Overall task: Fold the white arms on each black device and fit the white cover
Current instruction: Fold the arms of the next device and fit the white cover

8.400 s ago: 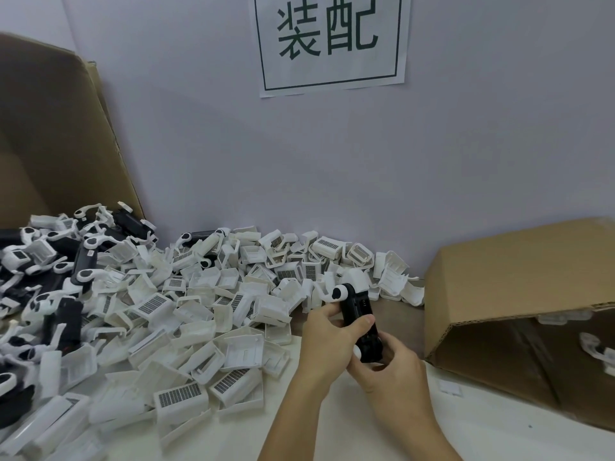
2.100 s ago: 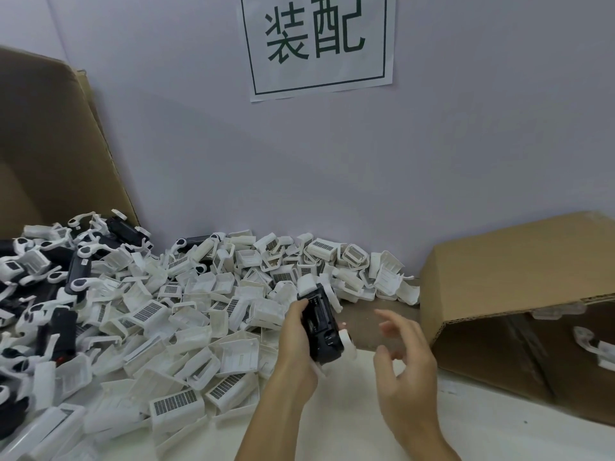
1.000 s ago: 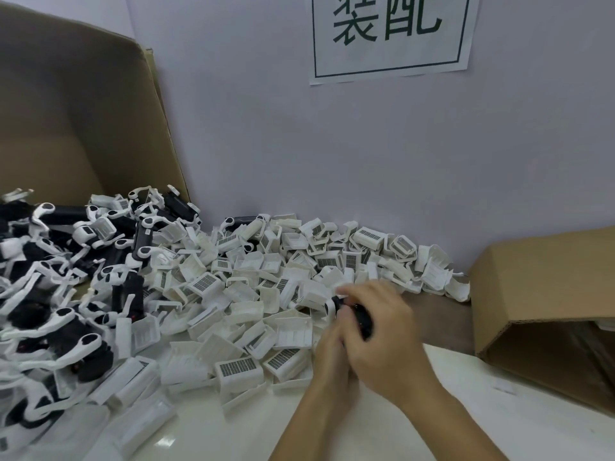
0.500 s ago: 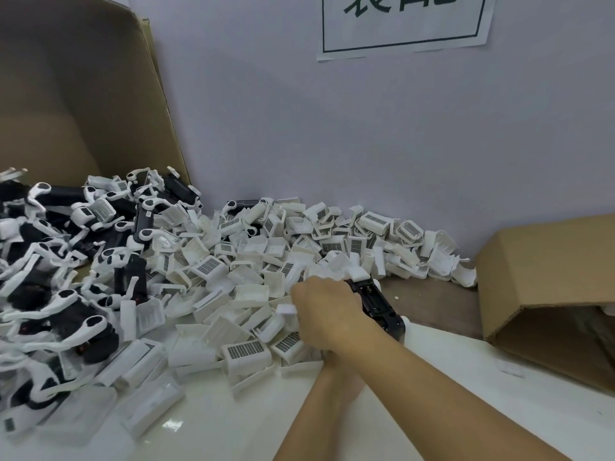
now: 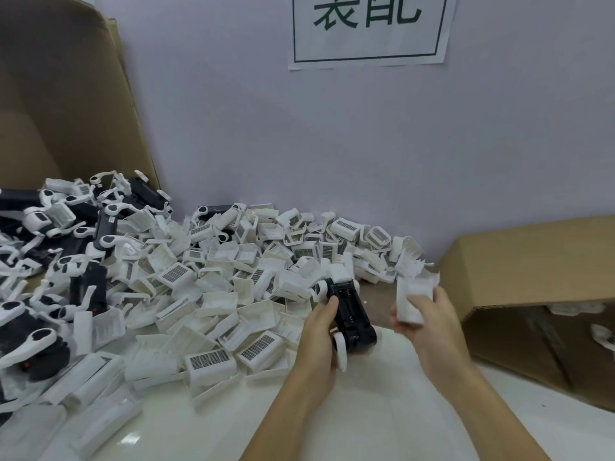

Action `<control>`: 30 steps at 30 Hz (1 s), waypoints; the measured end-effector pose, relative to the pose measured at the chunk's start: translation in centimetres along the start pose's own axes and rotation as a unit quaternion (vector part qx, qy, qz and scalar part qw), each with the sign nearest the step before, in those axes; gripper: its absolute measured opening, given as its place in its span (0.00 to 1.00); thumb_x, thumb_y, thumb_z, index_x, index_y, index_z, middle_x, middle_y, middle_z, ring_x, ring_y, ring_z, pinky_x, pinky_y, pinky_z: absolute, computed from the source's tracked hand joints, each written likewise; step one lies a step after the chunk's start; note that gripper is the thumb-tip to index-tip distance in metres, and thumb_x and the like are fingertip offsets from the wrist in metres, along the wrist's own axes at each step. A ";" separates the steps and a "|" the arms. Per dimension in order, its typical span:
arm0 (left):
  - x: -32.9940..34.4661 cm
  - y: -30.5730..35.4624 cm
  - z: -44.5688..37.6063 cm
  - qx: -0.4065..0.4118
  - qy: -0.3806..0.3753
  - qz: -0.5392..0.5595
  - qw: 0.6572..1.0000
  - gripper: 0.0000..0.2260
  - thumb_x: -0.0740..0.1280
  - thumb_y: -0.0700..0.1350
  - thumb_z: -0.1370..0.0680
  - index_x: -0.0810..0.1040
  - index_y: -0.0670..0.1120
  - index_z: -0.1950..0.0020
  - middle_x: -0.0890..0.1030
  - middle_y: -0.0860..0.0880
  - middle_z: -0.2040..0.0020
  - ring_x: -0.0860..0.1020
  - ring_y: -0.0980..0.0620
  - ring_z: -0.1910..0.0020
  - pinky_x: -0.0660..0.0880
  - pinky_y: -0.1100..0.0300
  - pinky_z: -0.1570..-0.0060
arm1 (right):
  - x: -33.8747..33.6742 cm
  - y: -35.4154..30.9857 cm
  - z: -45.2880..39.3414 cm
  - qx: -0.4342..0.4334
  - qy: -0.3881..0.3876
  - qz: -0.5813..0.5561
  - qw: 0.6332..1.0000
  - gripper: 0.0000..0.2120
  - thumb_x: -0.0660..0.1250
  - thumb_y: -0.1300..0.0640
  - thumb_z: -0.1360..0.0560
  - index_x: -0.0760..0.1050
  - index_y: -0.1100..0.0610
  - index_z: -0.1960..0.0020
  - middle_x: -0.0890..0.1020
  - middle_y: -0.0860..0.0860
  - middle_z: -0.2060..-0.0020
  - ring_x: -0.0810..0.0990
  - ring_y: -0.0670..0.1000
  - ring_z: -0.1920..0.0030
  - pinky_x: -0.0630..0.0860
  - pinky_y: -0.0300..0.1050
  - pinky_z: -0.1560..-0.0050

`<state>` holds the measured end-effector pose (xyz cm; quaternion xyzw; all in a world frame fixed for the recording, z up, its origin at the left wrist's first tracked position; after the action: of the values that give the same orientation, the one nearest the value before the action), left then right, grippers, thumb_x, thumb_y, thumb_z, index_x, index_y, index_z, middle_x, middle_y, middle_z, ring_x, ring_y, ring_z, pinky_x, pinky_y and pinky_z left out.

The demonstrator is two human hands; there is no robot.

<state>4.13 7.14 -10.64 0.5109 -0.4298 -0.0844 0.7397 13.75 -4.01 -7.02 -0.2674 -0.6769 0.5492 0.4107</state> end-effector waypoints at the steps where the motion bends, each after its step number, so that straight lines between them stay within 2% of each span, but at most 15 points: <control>1: 0.1 0.1 0.1 0.005 -0.016 -0.004 1.000 0.14 0.63 0.48 0.19 0.80 0.43 0.39 0.85 0.40 0.48 0.83 0.43 0.52 0.82 0.49 0.59 | -0.9 0.9 0.2 0.039 0.012 -0.055 0.998 0.06 0.57 0.60 0.18 0.73 0.59 0.46 0.77 0.58 0.63 0.77 0.53 0.66 0.73 0.46 0.62; 3: -0.1 0.2 0.0 0.016 -0.036 -0.001 0.999 0.16 0.66 0.49 0.23 0.80 0.45 0.38 0.85 0.42 0.47 0.84 0.42 0.48 0.82 0.45 0.52 | -1.9 2.2 0.5 0.097 0.035 -0.137 0.985 0.13 0.55 0.53 0.16 0.74 0.61 0.46 0.76 0.59 0.62 0.76 0.56 0.63 0.72 0.48 0.60; 5: -0.1 0.0 0.0 0.019 -0.041 0.001 0.999 0.19 0.67 0.50 0.26 0.80 0.45 0.38 0.85 0.41 0.45 0.84 0.42 0.46 0.81 0.44 0.49 | -2.0 2.8 0.5 0.112 0.050 -0.141 0.982 0.16 0.54 0.52 0.15 0.75 0.61 0.47 0.77 0.59 0.61 0.77 0.57 0.61 0.73 0.49 0.59; 7: -0.1 0.0 0.0 0.028 -0.045 0.001 0.999 0.17 0.68 0.49 0.27 0.82 0.46 0.40 0.85 0.41 0.46 0.84 0.43 0.47 0.82 0.45 0.50 | -2.0 3.0 0.2 0.098 0.057 -0.123 0.986 0.14 0.54 0.54 0.15 0.75 0.60 0.47 0.77 0.59 0.58 0.78 0.57 0.59 0.75 0.50 0.59; 11: -0.1 -0.2 0.1 0.031 -0.043 -0.024 0.998 0.20 0.71 0.49 0.29 0.81 0.47 0.39 0.85 0.41 0.45 0.83 0.42 0.46 0.79 0.42 0.43 | -2.2 3.5 -0.2 0.069 0.029 -0.084 0.994 0.09 0.62 0.57 0.18 0.76 0.61 0.42 0.80 0.58 0.54 0.81 0.54 0.55 0.78 0.48 0.59; 13: 0.0 -0.1 0.3 0.043 -0.048 -0.045 0.997 0.17 0.72 0.49 0.30 0.83 0.50 0.41 0.85 0.42 0.47 0.84 0.45 0.48 0.81 0.49 0.51 | -2.3 3.6 -0.2 0.047 0.020 -0.055 0.997 0.11 0.66 0.58 0.20 0.76 0.59 0.40 0.82 0.57 0.51 0.83 0.51 0.54 0.79 0.46 0.59; 15: 0.1 -0.1 0.4 0.060 -0.060 -0.058 0.995 0.15 0.73 0.49 0.30 0.84 0.50 0.44 0.86 0.41 0.50 0.85 0.44 0.52 0.81 0.54 0.58 | -2.1 3.6 -0.1 0.013 0.029 -0.005 0.999 0.15 0.70 0.53 0.24 0.77 0.56 0.39 0.85 0.53 0.50 0.84 0.49 0.51 0.79 0.46 0.56; 18: 0.3 -0.1 0.7 0.079 -0.068 -0.082 0.991 0.15 0.74 0.48 0.31 0.84 0.49 0.45 0.86 0.39 0.52 0.85 0.41 0.54 0.82 0.53 0.59 | -1.8 3.2 0.3 -0.047 0.043 0.077 0.995 0.21 0.73 0.45 0.31 0.78 0.52 0.41 0.85 0.46 0.51 0.83 0.44 0.48 0.79 0.47 0.48; 19: 0.4 -0.1 0.7 0.083 -0.075 -0.089 0.990 0.14 0.74 0.49 0.31 0.85 0.50 0.46 0.86 0.39 0.51 0.85 0.41 0.53 0.82 0.52 0.58 | -1.7 3.0 0.4 -0.068 0.042 0.088 0.993 0.20 0.73 0.45 0.32 0.78 0.51 0.42 0.85 0.46 0.51 0.82 0.43 0.48 0.79 0.44 0.48; 22: 0.5 -0.1 0.9 0.095 -0.090 -0.120 0.984 0.13 0.74 0.51 0.31 0.86 0.54 0.47 0.86 0.42 0.49 0.85 0.43 0.51 0.82 0.52 0.56 | -1.2 2.7 0.7 -0.117 0.019 0.110 0.987 0.14 0.75 0.46 0.31 0.79 0.49 0.48 0.85 0.45 0.56 0.83 0.41 0.54 0.77 0.34 0.55; 26: 0.6 -0.1 1.2 0.115 -0.104 -0.156 0.976 0.11 0.68 0.51 0.25 0.85 0.56 0.45 0.86 0.45 0.47 0.85 0.47 0.49 0.80 0.60 0.55 | -0.6 2.8 1.0 -0.145 -0.022 0.160 0.976 0.10 0.77 0.55 0.29 0.81 0.51 0.50 0.86 0.43 0.59 0.83 0.43 0.58 0.77 0.34 0.57; 30: 0.8 -0.3 1.1 0.131 -0.107 -0.181 0.969 0.12 0.65 0.51 0.23 0.84 0.54 0.43 0.85 0.45 0.44 0.84 0.47 0.45 0.80 0.60 0.50 | -0.4 2.8 0.9 -0.168 -0.006 0.182 0.969 0.11 0.78 0.53 0.30 0.80 0.47 0.51 0.85 0.41 0.59 0.82 0.43 0.58 0.76 0.33 0.57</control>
<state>3.88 5.83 -10.32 0.6604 -0.4142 -0.2137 0.5888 12.90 -4.09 -9.88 -0.4482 -0.7017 0.4948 0.2488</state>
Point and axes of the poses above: each hand's wrist, its own z-axis away from the middle knuckle, its own x-axis out of the palm, y = z × x, the point moved 1 cm from there along -z, towards the middle knuckle
